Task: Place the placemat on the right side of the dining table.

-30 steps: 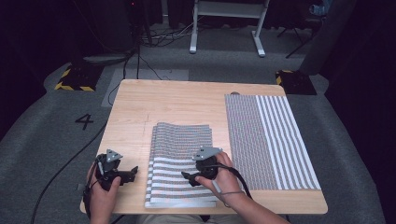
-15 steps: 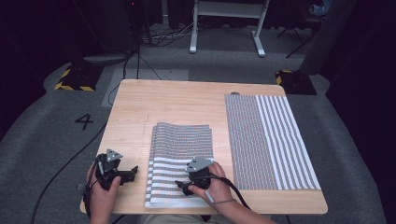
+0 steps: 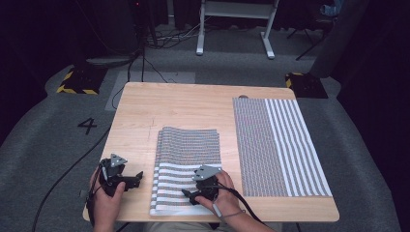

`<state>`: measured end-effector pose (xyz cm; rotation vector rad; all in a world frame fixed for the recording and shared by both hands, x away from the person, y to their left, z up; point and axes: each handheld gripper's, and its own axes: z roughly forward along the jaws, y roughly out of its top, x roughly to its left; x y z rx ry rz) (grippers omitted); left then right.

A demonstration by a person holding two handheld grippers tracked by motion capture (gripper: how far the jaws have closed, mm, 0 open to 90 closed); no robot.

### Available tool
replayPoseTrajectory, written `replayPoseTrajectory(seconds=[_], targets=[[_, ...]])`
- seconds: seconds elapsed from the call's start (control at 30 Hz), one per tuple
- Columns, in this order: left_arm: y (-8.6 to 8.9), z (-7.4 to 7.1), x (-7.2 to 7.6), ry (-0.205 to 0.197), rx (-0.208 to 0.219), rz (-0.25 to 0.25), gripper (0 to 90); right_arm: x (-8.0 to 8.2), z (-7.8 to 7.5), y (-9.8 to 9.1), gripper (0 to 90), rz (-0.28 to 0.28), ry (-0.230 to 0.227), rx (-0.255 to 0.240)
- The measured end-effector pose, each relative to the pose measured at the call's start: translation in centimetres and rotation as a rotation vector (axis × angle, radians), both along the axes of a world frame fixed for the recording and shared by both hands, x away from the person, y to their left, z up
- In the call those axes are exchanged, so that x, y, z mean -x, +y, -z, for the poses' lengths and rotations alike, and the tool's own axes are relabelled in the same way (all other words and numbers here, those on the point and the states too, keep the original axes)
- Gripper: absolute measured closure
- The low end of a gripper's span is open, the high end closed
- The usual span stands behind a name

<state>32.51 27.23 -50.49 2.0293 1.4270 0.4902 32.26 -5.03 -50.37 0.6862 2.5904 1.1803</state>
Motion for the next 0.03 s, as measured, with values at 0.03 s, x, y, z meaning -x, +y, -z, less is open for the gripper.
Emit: replayPoseTrajectory(seconds=[0.03], targets=[[0.0, 0.0, 0.0, 0.0, -0.001, 0.0, 0.1, 0.0, 0.0, 0.0, 19.5, 0.0, 0.001, -0.001]])
